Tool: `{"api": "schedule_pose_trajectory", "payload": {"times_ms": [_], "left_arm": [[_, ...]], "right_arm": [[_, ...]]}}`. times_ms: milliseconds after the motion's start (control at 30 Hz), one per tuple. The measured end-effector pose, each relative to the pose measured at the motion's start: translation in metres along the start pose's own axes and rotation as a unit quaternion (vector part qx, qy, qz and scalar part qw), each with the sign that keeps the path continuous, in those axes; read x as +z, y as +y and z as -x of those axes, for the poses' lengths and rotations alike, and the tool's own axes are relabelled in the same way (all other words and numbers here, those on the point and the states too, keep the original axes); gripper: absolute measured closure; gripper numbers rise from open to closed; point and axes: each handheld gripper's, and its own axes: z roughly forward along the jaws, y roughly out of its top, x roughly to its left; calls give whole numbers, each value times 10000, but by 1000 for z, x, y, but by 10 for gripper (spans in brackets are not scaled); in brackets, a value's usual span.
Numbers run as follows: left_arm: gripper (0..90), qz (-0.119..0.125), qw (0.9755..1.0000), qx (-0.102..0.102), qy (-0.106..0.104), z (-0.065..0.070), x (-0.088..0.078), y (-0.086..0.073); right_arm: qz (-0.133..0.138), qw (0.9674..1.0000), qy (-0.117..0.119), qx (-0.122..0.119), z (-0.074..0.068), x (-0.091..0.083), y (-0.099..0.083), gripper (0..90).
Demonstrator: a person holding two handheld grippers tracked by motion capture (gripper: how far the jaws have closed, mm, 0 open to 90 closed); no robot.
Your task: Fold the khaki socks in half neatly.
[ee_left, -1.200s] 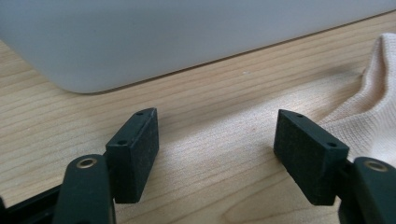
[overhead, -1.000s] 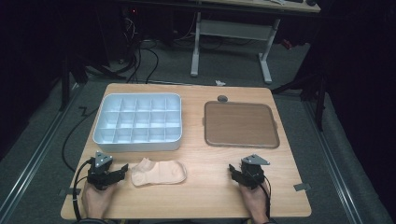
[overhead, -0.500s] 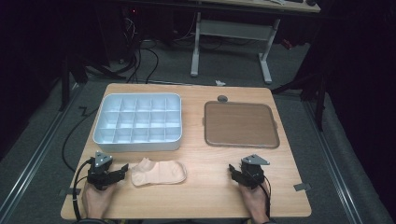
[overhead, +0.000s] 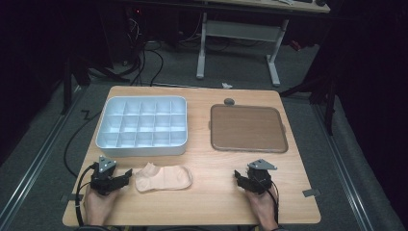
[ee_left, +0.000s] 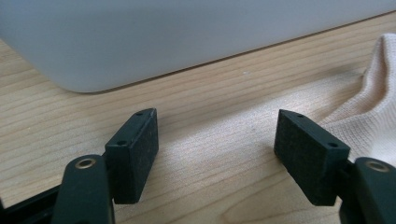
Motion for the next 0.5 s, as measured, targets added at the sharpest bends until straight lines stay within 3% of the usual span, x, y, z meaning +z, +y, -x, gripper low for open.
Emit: {"api": "schedule_pose_trajectory", "payload": {"times_ms": [433,500], "left_arm": [[289,2,10000,-21,-36,1,1,0],[306,22,9999,-30,-118,0,0,0]], "right_arm": [[34,10000,7,11,1,0,0,425],[47,10000,-15,17,1,-1,0,460]]}}
